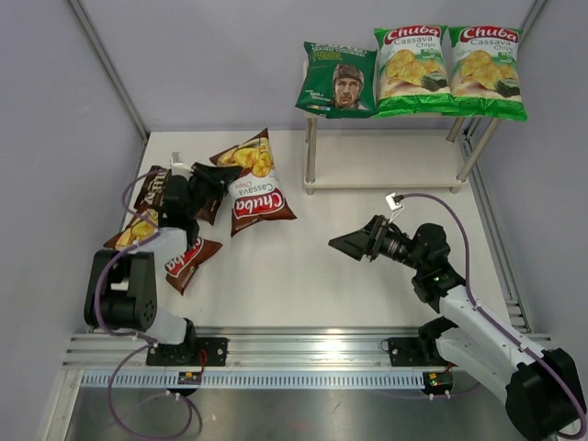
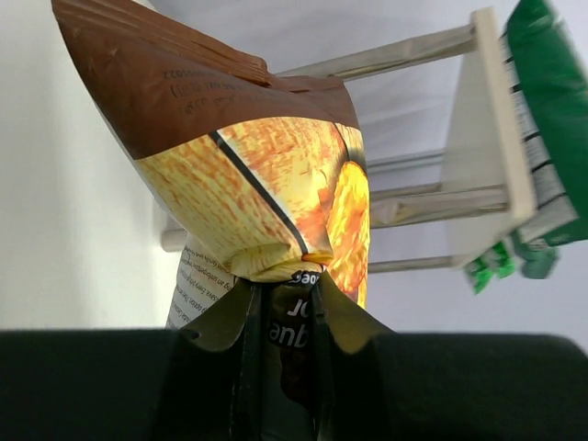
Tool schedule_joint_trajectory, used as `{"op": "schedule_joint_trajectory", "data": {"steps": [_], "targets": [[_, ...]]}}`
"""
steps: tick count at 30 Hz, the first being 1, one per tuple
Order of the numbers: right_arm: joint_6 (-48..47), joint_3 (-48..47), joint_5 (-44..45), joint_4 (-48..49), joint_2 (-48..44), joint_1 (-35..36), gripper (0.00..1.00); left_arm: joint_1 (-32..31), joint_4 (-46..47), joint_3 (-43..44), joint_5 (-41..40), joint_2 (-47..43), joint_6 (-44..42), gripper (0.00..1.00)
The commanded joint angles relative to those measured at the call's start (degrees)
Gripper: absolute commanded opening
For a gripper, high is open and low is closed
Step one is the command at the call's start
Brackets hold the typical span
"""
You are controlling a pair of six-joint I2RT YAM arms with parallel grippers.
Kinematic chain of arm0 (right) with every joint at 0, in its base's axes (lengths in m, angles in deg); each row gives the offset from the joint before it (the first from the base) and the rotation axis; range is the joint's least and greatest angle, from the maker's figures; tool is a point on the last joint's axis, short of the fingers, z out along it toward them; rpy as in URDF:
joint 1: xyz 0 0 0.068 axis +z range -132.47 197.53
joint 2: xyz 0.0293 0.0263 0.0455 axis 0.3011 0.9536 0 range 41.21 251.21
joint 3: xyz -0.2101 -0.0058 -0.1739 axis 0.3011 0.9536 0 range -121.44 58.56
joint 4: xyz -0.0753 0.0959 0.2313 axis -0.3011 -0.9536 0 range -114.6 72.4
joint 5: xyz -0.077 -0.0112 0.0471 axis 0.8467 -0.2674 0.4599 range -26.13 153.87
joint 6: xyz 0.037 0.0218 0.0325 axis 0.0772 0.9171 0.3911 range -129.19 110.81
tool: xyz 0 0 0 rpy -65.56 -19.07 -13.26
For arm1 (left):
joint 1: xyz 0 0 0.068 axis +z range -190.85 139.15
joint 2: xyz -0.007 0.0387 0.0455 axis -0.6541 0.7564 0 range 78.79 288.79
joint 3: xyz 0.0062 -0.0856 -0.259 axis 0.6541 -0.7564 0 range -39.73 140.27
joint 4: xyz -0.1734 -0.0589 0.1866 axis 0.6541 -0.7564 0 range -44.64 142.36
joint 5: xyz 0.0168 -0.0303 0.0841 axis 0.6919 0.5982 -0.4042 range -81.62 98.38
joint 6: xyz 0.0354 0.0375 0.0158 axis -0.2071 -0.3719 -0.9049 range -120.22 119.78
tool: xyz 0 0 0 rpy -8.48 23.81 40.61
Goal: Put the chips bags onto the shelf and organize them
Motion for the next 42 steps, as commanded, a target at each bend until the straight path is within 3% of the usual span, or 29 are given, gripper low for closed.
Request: {"op": "schedule_joint_trajectory", "data": {"steps": [1, 2, 5, 11, 15, 22, 35, 42], "targets": [[1.65, 0.25, 8.66, 9.38, 1.73, 5.34, 0.98, -0.44, 5.49, -4.87, -6.74, -9.08, 11.19, 0.05], [-0.19, -0.71, 15.73, 8.85, 2.95, 11.63, 0.99, -0.8, 4.96, -6.11, -8.57, -11.02, 12.35, 0.05], [-3.73, -1.16, 25.35, 12.34, 7.42, 18.88, 0.99, -1.94, 4.96, -10.67, -11.92, -18.47, 17.01, 0.05], [-5.03, -3.52, 35.38, 24.57, 17.97, 26.53, 0.99, -5.54, -4.68, -14.74, -17.81, -32.21, 22.38, 0.09], [-9.16, -7.57, 36.99, 29.93, 24.13, 31.46, 0.99, -7.13, -7.43, -15.97, -17.91, -39.16, 25.01, 0.12], [-15.84, -13.64, 37.51, 32.4, 28.89, 36.03, 0.99, -10.9, -9.54, -16.94, -16.33, -44.08, 27.22, 0.12], [-16.55, -17.24, 44.64, 36.88, 31.88, 37.45, 1.0, -16.7, -15.43, -19.13, -19.58, -52.97, 25.9, 0.12], [-18.23, -18.91, 44.11, 32.86, 28.9, 37.36, 1.0, -18.55, -15.79, -21.24, -18.97, -53.76, 21.95, 0.13]]}}
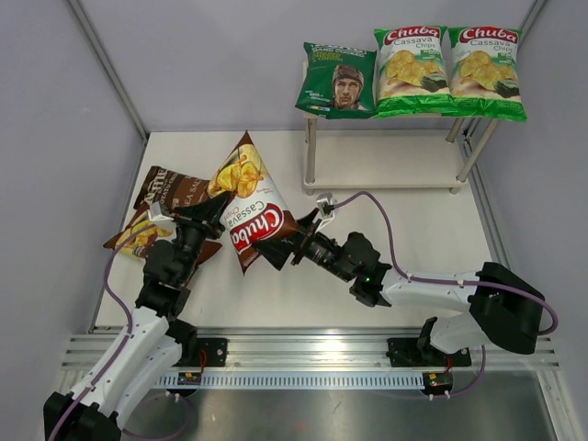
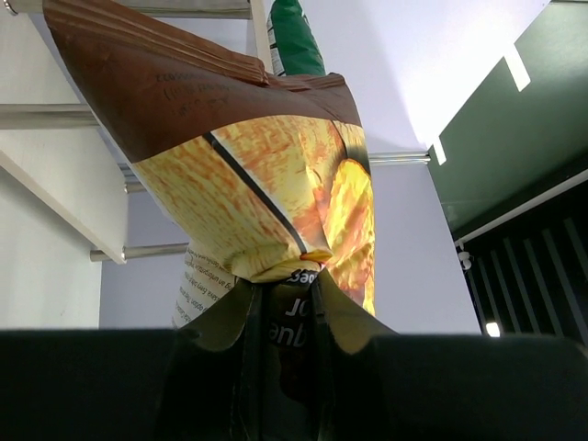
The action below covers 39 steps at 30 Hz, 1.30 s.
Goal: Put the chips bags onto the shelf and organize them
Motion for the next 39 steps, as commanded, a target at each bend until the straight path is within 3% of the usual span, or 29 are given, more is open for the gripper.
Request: {"op": "schedule_joint_trajectory", "data": {"steps": [1, 7, 14, 17, 20, 21, 24, 25, 27, 29, 32, 39], "targets": [[-2.77, -4.88, 4.78, 0.08, -3.06, -0.19, 0.99, -2.12, 2.26, -2.2, 4.4, -1.59, -3.58, 0.13], [0.56, -5.33, 8.91, -2.92, -4.65, -0.89, 0.99, -4.48, 4.99, -3.26, 4.23, -3.87, -8.68, 0.14], [4.52, -5.24, 5.94, -2.83, -4.74, -4.32, 0.99, -8.18, 5.61, -6.86, 2.29, -7.38, -10.01, 0.3], [4.08, -4.98, 1.81, -0.82, -4.21, -5.03, 0.91, -8.36, 6.05, -7.39, 2.82, -8.18, -10.36, 0.4], [3.3, -4.8, -1.19, 1.9, -3.6, -5.11, 0.68, -8.36, 6.66, -8.45, 2.65, -9.32, -10.8, 0.47], [3.38, -4.62, -3.02, 2.79, -3.25, -5.29, 0.57, -8.36, 6.66, -8.88, 2.56, -10.11, -11.06, 0.49], [3.12, -3.75, -4.7, 3.59, -3.33, -5.38, 0.46, -8.36, 6.58, -9.67, 2.03, -11.25, -11.76, 0.56], [3.12, -3.48, -4.88, 3.41, -3.59, -5.46, 0.41, -8.36, 6.23, -9.59, 1.94, -11.6, -12.03, 0.63], [2.94, -2.78, -5.49, 3.15, -4.29, -5.64, 0.38, -8.36, 4.74, -9.68, 1.16, -12.22, -13.17, 0.7], [3.29, -2.34, -5.76, 2.36, -5.0, -6.26, 0.34, -8.36, 2.81, -9.42, 0.8, -13.45, -14.48, 0.83], [4.87, -0.32, -6.64, 2.18, -6.32, -7.66, 0.31, -8.36, -7.46, -7.05, -5.25, -16.61, -22.1, 0.97], [9.61, 9.42, -6.38, 3.15, -11.4, -12.31, 0.28, -8.27, -23.46, -4.32, -13.52, -20.66, -32.58, 0.99]]}}
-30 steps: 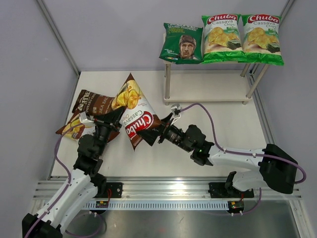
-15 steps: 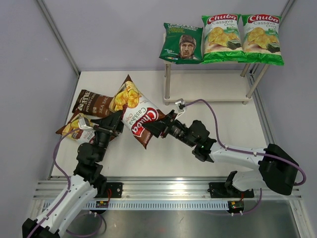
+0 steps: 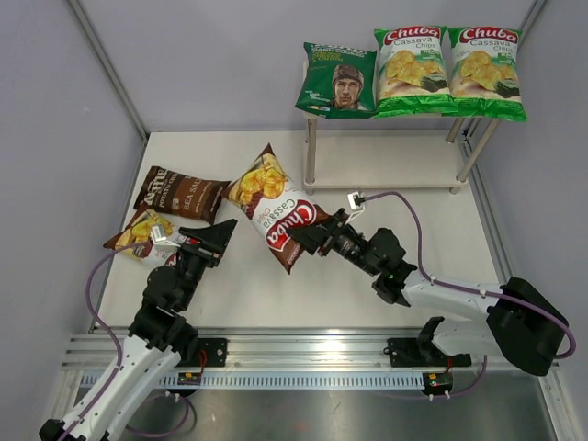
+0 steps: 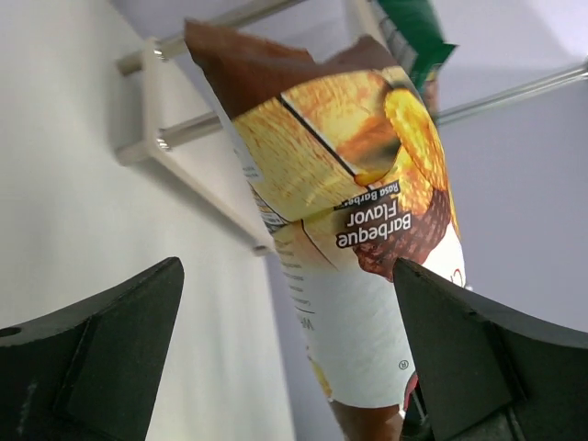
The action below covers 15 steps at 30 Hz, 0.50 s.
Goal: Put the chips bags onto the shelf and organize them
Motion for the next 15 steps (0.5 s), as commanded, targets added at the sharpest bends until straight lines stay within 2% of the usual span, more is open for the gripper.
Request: {"op": "schedule_joint_trajectory", "data": {"steps": [1, 5, 9, 12, 15], "targets": [[4.63, 4.06, 0.66, 6.32, -4.55, -3.27, 0.28, -0.12, -9.55, 5.51, -5.07, -0.88, -9.68, 0.99], [7.37, 9.51, 2.06, 4.3, -10.07, -10.11, 0.27, -0.12, -18.59, 10.96, -5.86, 1.92, -15.04, 0.99], [9.13, 14.34, 4.35, 1.31, -15.36, -15.12, 0.29, -0.12, -22.31, 14.13, -4.99, 2.9, -18.48, 0.99], [10.53, 15.14, 3.92, -1.59, -18.08, -19.09, 0.29, -0.12, -23.1, 15.98, -2.36, 3.25, -21.9, 0.99], [11.41, 13.57, 0.5, -3.79, -18.62, -26.99, 0.29, -0.12, -27.05, 19.32, 0.54, 6.23, -26.03, 0.99]]}}
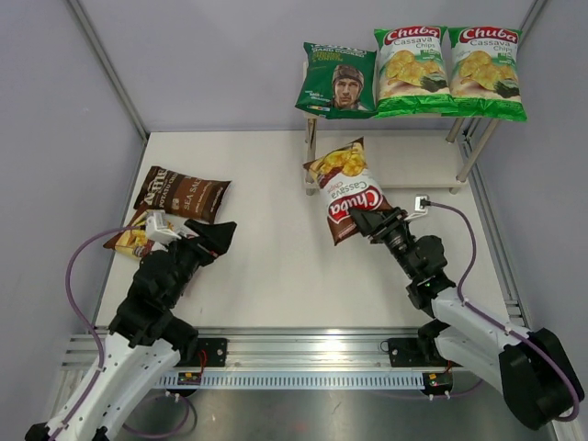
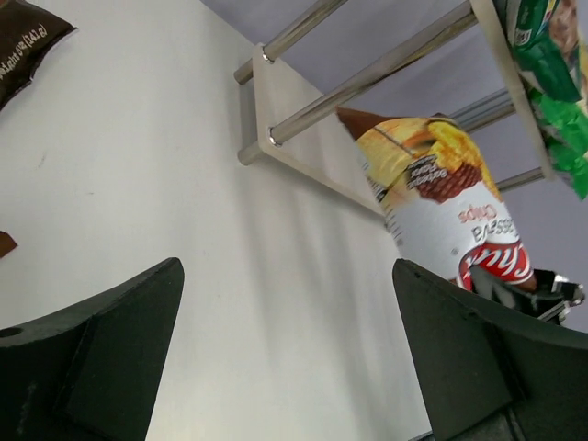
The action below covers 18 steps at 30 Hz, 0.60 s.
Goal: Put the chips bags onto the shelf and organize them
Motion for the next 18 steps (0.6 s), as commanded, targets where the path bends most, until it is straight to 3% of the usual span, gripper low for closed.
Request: {"op": "schedule_joint_trajectory", "data": {"steps": [1, 7, 14, 18], "targets": [[3.43, -2.48, -2.56, 1.89, -1.16, -9.57, 0.29, -0.12, -4.3, 6.96, 3.74, 4.35, -8.81, 0.99], [6.16, -8.36, -12.68, 7.33, 7.44, -21.64, 0.31, -0.12, -12.65, 16.9, 13.48, 9.2, -18.83, 0.99], [11.7, -18.37, -23.65, 16.47, 25.7, -38.06, 0.32, -0.12, -25.82, 26.93, 27.9, 12.73, -31.58, 0.99], [16.17, -22.43, -26.13, 24.54, 34.95, -42.65, 0.32, -0.12, -27.43, 25.54, 25.04, 7.72, -36.08, 0.99]]}}
